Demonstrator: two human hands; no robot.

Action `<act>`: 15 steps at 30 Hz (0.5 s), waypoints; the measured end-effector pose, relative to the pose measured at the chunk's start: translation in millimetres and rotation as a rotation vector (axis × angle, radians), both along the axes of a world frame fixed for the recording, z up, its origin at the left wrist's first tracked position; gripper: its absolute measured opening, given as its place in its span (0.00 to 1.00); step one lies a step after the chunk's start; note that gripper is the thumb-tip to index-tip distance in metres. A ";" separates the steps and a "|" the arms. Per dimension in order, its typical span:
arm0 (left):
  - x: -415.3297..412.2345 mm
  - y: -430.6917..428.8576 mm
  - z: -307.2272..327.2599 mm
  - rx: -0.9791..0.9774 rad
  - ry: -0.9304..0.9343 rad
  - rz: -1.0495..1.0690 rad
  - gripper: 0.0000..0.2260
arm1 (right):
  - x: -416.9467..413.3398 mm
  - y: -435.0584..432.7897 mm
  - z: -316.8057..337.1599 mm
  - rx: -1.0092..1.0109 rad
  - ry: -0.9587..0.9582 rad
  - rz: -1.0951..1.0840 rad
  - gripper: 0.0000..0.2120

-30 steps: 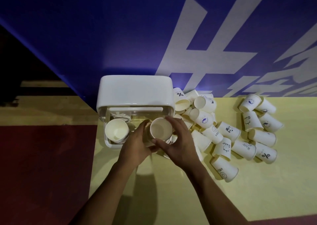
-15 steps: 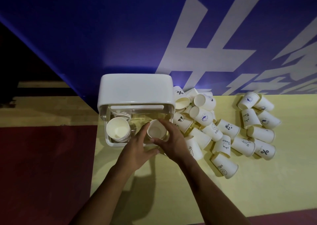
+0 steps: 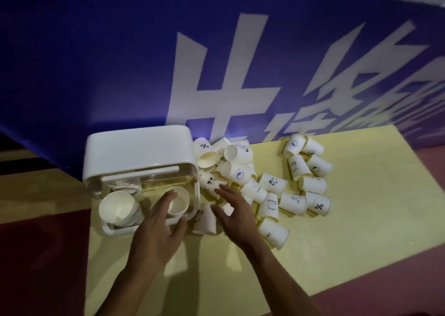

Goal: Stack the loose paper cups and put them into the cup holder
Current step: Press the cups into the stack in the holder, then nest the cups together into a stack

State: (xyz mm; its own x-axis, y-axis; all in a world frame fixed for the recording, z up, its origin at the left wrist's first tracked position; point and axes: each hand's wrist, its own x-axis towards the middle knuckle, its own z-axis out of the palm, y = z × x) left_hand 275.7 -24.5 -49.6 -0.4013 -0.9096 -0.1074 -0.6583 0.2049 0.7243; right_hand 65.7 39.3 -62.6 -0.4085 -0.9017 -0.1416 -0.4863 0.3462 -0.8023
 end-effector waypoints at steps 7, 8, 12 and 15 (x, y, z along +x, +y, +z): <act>-127.5 5.0 22.4 0.011 0.018 -0.200 0.23 | -123.8 67.5 22.7 0.045 -0.039 -0.359 0.16; -150.0 6.2 23.3 0.021 0.025 -0.216 0.24 | -140.7 75.1 23.8 0.050 -0.056 -0.390 0.16; -246.5 12.3 19.4 0.036 -0.004 -0.261 0.23 | -206.0 103.2 19.4 0.059 -0.082 -0.418 0.16; -319.4 13.5 10.5 0.060 -0.053 -0.271 0.24 | -252.7 121.2 10.0 0.070 -0.127 -0.433 0.15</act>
State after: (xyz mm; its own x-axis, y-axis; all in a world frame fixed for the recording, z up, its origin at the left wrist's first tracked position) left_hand -43.7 -11.0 -39.1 -0.6217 -0.7611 -0.1850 -0.6226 0.3370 0.7062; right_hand -187.0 160.5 -52.6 -0.7210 -0.6384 -0.2693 -0.1841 0.5512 -0.8138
